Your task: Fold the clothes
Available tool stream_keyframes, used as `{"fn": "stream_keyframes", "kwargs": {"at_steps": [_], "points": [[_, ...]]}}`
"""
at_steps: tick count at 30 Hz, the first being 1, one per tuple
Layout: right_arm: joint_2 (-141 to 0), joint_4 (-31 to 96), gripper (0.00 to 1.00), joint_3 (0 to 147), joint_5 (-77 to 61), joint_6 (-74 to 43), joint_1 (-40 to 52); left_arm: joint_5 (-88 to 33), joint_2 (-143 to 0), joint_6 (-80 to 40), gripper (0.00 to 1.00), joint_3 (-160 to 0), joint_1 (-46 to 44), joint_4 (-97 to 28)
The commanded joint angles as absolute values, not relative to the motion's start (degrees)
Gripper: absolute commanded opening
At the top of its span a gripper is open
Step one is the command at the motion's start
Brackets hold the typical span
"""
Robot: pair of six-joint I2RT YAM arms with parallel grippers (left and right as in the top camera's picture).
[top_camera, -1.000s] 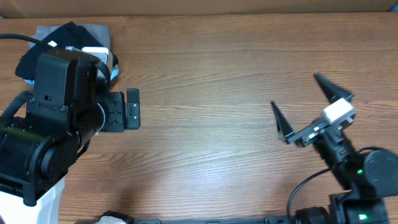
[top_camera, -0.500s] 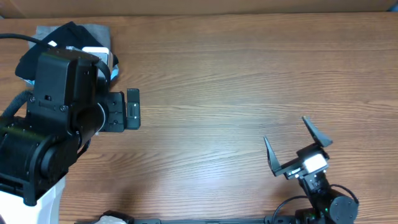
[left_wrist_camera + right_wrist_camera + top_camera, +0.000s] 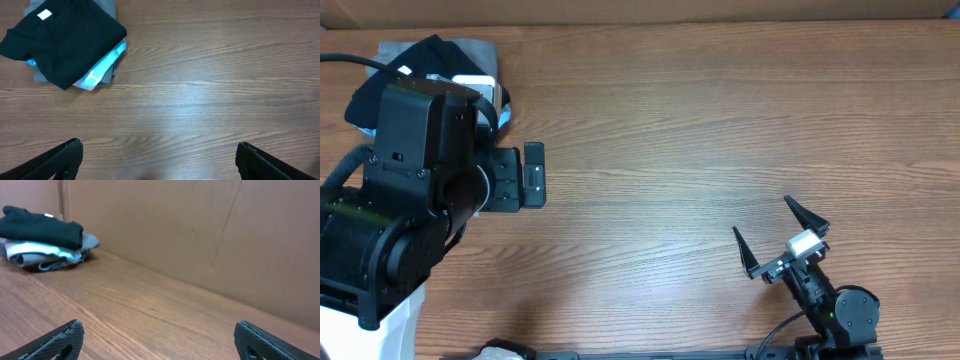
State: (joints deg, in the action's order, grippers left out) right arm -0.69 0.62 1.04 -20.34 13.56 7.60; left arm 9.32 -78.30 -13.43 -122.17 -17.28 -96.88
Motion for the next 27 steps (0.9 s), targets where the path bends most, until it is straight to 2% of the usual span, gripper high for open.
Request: {"fn": "stream_keyframes", "kwargs": {"at_steps": [1,27], "points": [[-0.2,1.5,1.0,0.4,-20.9,13.5,8.0,10.3,-78.7,-14.4,1.0,-122.0,-17.6,-96.8],[-0.2,3.1,1.0,0.5,-20.8,13.5,8.0,10.3,-78.8,-14.4,1.0,-122.0,-17.6,-96.8]]}}
